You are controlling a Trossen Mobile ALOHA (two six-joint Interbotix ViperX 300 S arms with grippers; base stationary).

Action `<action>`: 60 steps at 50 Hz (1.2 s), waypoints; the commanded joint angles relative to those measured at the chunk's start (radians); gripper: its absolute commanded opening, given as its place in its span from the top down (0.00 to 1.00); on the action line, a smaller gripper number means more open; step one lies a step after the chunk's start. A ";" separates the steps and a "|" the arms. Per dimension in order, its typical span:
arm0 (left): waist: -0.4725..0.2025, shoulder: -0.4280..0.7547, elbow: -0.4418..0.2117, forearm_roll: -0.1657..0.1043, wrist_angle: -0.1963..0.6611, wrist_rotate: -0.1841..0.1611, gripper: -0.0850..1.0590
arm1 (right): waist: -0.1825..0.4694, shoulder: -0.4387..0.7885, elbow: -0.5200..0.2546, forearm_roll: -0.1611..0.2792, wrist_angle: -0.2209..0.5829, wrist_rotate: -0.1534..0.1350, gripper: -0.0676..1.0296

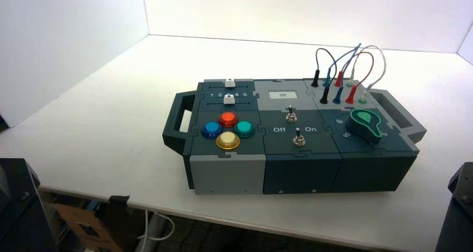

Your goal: Pull the white wire.

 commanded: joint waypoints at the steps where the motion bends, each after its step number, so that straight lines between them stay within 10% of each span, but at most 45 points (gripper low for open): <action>1: 0.002 0.008 -0.026 0.003 -0.020 0.005 0.95 | -0.003 0.012 -0.014 0.000 -0.005 0.002 0.96; 46: 0.002 0.054 -0.048 0.002 -0.054 0.014 0.95 | -0.003 0.094 -0.015 0.061 0.156 0.020 0.95; 60: 0.002 0.055 -0.048 0.002 -0.074 0.014 0.95 | -0.003 0.344 -0.104 0.100 0.267 0.026 0.76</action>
